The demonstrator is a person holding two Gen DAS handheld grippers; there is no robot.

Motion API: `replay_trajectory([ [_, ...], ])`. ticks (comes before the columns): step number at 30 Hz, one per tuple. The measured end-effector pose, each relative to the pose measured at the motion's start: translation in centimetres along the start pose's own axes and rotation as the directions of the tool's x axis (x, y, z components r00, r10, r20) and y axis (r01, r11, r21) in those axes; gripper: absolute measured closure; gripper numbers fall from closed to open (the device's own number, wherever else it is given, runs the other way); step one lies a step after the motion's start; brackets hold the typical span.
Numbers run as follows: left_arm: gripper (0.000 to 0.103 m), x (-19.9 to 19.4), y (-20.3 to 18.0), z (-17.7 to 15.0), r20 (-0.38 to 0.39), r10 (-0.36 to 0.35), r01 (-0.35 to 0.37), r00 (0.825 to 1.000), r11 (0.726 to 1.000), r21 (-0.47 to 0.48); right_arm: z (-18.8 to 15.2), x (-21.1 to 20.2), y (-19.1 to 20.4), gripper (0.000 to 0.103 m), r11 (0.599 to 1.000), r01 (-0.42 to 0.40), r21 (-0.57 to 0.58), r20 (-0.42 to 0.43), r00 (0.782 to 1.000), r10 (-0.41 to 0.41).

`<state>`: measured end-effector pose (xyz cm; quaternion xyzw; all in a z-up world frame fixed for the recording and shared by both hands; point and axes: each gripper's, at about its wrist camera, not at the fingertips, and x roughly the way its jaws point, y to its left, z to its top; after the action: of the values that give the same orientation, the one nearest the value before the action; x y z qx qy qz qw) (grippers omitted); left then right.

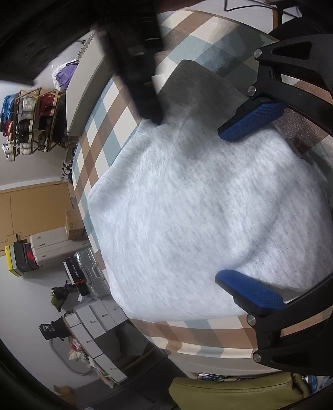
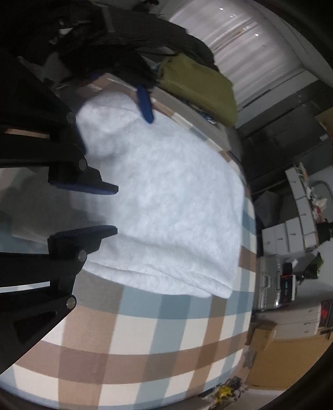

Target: Fold large clothes

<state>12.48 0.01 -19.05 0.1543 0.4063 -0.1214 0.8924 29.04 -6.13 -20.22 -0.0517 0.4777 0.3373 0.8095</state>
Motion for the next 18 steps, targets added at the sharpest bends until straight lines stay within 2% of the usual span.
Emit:
replay_trajectory([
  [2,0.006,0.1,-0.2,0.0,0.0,0.008,-0.008,1.0,1.0,0.001,-1.3,2.8,-0.3,0.075,1.0,0.019,0.005,-0.074,0.997,-0.019],
  [4,0.006,0.3,-0.5,-0.1,0.002,0.028,-0.028,1.0,0.999,0.018,-2.1,3.8,-1.5,0.073,0.996,-0.012,0.083,-0.007,1.0,0.013],
  [7,0.005,0.4,-0.8,-0.2,-0.004,0.049,-0.049,0.999,0.998,0.04,-1.3,3.4,-2.4,0.072,0.99,-0.048,0.129,-0.013,0.999,0.05],
  [10,0.005,0.2,-0.4,0.0,-0.006,0.032,-0.032,0.999,0.999,0.02,-0.8,1.8,-2.3,0.071,0.99,-0.088,0.108,0.027,0.996,0.085],
  [12,0.005,0.2,-0.2,0.0,-0.004,0.025,-0.025,1.0,1.0,0.011,-1.1,1.7,-2.0,0.07,0.989,-0.111,0.094,0.023,0.994,0.109],
  [14,0.005,0.2,-0.3,0.0,-0.001,0.029,-0.029,1.0,0.999,0.015,-1.5,2.9,-2.0,0.069,0.993,-0.08,0.091,0.015,0.997,0.079],
  [18,0.004,0.3,-0.8,-0.1,0.001,0.049,-0.049,0.999,0.998,0.038,-3.1,3.7,-2.2,0.068,0.992,-0.064,0.109,0.063,0.996,0.057],
])
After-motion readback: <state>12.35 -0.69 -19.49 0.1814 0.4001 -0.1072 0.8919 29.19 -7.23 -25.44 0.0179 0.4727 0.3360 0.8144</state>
